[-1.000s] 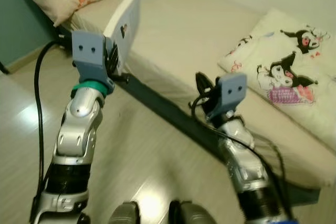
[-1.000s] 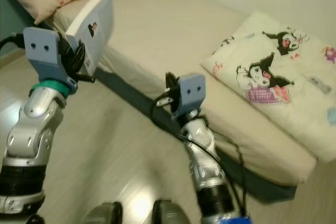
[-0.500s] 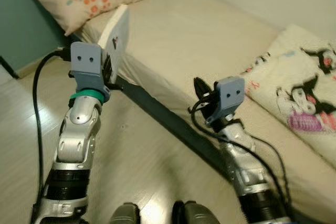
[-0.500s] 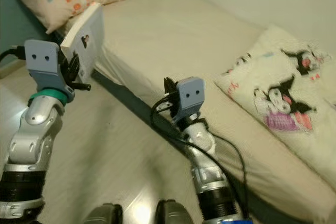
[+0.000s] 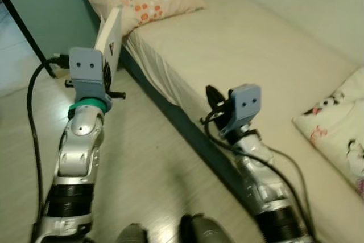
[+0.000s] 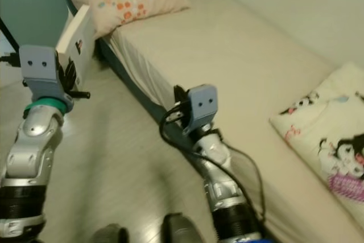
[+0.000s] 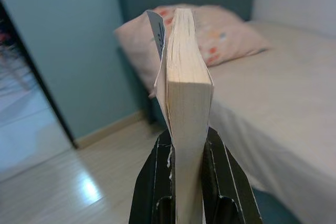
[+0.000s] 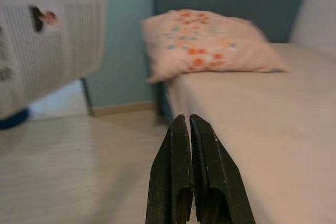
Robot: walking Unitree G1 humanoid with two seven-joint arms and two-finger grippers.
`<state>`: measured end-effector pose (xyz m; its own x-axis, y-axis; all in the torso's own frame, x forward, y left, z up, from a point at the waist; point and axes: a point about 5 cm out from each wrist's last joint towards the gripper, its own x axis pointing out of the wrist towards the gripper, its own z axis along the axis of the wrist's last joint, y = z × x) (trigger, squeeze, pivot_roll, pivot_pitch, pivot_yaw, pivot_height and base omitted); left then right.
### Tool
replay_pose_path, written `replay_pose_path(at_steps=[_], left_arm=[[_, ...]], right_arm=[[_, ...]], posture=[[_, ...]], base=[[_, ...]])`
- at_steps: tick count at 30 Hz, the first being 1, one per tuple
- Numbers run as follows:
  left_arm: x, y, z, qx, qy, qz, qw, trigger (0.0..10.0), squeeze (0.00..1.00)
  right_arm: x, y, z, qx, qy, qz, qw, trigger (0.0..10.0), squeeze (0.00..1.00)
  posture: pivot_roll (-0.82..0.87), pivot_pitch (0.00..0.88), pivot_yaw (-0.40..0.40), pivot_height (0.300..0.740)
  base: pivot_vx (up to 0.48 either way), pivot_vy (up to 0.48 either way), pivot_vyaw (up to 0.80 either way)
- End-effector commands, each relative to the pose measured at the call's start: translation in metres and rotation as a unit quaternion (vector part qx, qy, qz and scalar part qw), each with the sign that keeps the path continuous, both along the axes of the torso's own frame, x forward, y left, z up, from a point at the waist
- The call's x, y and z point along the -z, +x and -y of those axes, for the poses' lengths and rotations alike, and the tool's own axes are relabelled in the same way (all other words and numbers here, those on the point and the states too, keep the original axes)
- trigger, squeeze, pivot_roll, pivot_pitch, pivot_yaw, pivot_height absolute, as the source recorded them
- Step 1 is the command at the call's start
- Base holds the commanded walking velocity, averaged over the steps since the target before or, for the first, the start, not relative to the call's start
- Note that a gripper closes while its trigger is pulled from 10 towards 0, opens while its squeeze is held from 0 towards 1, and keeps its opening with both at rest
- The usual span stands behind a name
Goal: Clean up the room
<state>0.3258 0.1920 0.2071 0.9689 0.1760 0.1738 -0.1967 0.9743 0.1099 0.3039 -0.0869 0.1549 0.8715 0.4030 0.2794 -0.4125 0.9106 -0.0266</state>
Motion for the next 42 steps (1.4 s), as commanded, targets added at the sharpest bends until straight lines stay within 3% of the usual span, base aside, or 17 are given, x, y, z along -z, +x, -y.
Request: replay_pose_path(at_steps=[1,20,42], left_arm=[[-0.006,-0.001,0.005,0.007,0.003,0.017,1.0,10.0,0.0],[-0.009,0.002,0.013,0.028,0.009,0.024,0.999,10.0,0.0],[-0.01,0.004,0.014,0.03,0.008,0.026,0.999,10.0,0.0]], right_arm=[[0.003,0.0,0.009,0.013,0.003,-0.006,1.0,10.0,0.0],[-0.002,0.006,0.025,0.068,0.018,0.0,0.998,10.0,0.0],[-0.003,0.007,0.025,0.07,0.015,0.002,0.997,10.0,0.0]], posture=[[-0.05,0.099,0.006,0.74],[-0.06,0.101,0.011,0.74],[-0.06,0.095,0.01,0.74]], base=[[0.382,0.0,0.0],[0.378,0.0,0.0],[0.377,0.0,0.0]])
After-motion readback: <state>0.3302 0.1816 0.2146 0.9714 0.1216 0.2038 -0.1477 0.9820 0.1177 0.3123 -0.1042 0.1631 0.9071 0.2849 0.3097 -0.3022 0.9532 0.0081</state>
